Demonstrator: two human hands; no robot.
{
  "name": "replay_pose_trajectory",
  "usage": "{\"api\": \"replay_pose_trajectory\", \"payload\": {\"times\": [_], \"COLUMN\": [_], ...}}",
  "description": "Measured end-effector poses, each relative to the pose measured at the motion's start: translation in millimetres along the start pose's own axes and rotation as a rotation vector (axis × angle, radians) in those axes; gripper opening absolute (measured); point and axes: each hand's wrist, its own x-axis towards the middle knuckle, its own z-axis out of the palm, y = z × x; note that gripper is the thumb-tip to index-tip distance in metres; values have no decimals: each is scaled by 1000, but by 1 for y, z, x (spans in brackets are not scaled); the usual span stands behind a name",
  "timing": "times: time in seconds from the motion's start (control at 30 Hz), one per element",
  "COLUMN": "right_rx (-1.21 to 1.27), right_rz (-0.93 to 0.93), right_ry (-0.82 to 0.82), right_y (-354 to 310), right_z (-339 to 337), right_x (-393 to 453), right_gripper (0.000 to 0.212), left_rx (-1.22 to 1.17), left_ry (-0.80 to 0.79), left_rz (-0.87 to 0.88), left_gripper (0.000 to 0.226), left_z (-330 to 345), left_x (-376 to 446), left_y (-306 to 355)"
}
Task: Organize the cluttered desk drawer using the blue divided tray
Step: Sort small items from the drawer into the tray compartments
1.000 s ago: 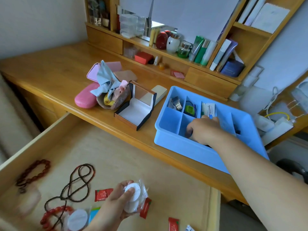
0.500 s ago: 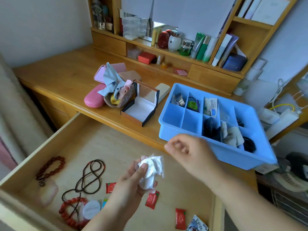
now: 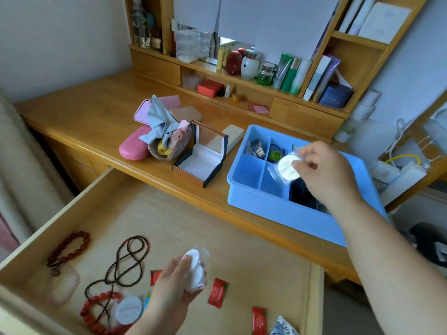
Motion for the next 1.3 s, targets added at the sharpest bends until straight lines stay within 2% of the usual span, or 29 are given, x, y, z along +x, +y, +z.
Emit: {"api": "replay_pose_trajectory", "payload": {"times": [0.1,0.2,0.27,0.33,0.43,0.5,0.63,0.67,0.7,0.8,0.83,0.87,0.9,0.97,1.0,1.03,1.1,1.13,1.2,1.3], "right_rx": [-217,-283,-321,-426,-674,-676,-610,-573,-501,-146,-53,18,94,282,383,469,645,748,873,851], "right_rz": [42,32,30,9,-63,-54,-19,-16,-44,-252,-282,-260,-191,59,172,244,324,362,396,331], "right_ry": [-274,-571,-700,-712,-694,-705,-749,-711,-602,-94,-31,-65,-182,-525,-662,-725,-650,-592,-513,-421], "right_y": [5,1,3,8,9,9,14,14,13,0,-6,-12,-18,-28,-30,-28,-24,-23,-25,-28], "right_z": [12,30,39,46,53,55,52,49,45,30,27,24,24,27,32,38,48,51,55,46], "right_x": [26,37,37,35,34,37,38,36,32,6,-8,-23,-40,-74,-87,-97,-109,-112,-114,-99], "right_gripper": [12,11,9,7,21,30,40,40,37,8,9,20,32,53,55,47,17,8,16,13], "left_rx": [45,61,-1,-20,0,-11,0,1,3,28,50,72,93,128,145,165,204,214,245,311], "left_ry": [98,102,127,107,-13,-126,-257,-286,-310,-342,-349,-348,-333,-281,-264,-254,-228,-221,-260,-329], "left_rz": [-80,-142,-202,-215,-145,-117,-79,-64,-44,49,93,146,205,322,371,411,469,483,483,411], "left_gripper": [15,16,22,27,20,16,30,29,28,27,27,29,30,29,31,35,40,38,34,17], "left_z": [-11,-18,-19,-19,-17,-11,3,7,12,26,31,36,41,50,55,59,65,68,69,64], "left_x": [5,8,11,12,7,1,-9,-12,-15,-22,-24,-26,-28,-33,-36,-39,-44,-46,-50,-49], "left_y": [-11,-13,-11,-10,-9,-5,6,10,13,22,25,27,30,34,35,35,35,35,34,29]}}
